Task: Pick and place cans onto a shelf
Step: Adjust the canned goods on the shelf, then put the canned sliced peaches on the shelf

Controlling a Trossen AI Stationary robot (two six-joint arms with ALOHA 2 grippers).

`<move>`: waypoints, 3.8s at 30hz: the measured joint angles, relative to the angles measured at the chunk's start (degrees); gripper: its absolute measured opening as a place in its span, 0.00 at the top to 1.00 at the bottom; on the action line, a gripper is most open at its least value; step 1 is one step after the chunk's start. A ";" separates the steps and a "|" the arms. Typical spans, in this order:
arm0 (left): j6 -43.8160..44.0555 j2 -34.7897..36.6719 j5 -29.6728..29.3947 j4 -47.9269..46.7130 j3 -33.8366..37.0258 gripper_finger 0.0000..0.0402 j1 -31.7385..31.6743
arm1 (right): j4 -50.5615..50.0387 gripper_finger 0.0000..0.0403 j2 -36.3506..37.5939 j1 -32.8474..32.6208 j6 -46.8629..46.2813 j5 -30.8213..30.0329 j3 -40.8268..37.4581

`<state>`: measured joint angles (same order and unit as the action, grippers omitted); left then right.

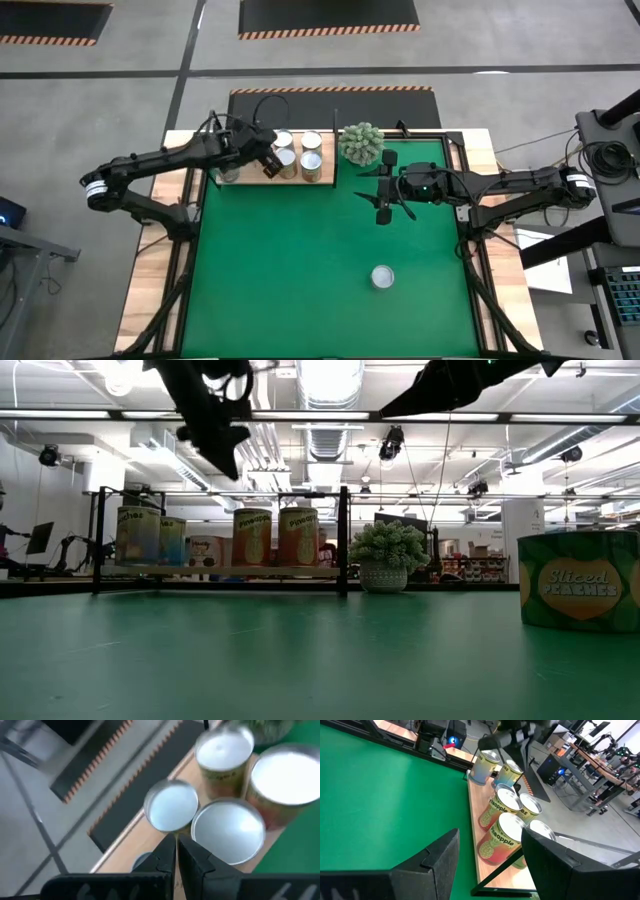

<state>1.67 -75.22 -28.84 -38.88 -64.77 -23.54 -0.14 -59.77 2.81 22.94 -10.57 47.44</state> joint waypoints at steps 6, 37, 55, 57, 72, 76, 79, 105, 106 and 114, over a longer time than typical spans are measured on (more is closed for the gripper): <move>-3.31 -2.87 11.65 -0.25 0.07 1.00 -8.22 | -0.01 0.50 0.00 0.00 0.04 0.00 0.00; -6.15 -12.22 13.42 5.02 -0.04 1.00 -12.73 | -0.02 0.50 0.00 0.02 0.22 -0.01 0.00; 4.22 1.12 13.40 7.69 4.43 1.00 3.42 | -0.04 0.50 0.00 0.02 -2.77 -0.01 0.00; 5.07 3.03 13.15 8.92 5.40 1.00 8.14 | -0.02 0.50 0.00 0.00 -4.96 -0.01 0.00; 9.66 6.00 9.84 11.90 7.93 1.00 36.64 | -30.74 0.50 -0.01 -11.17 -43.28 12.41 0.02; 11.41 4.77 9.75 12.42 7.93 1.00 39.61 | -42.19 0.53 -0.04 -18.78 -58.01 14.20 0.02; 12.91 3.98 9.73 12.55 7.93 1.00 40.17 | -46.63 0.59 -0.29 -24.30 -65.60 14.77 -0.09; 13.93 3.35 6.03 10.94 7.93 1.00 40.12 | -16.34 0.98 -24.70 -26.03 -32.49 -5.08 3.97; 14.02 3.35 5.82 10.96 7.93 1.00 40.12 | -15.39 0.98 -24.80 -25.36 -28.82 -5.20 4.79; 15.37 1.35 5.77 11.00 7.91 1.00 40.12 | -13.18 0.98 -23.06 -20.61 -18.53 -6.07 7.19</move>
<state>17.04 -73.87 -23.07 -27.88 -56.86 16.58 -13.32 -82.83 -17.80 4.40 -16.64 54.63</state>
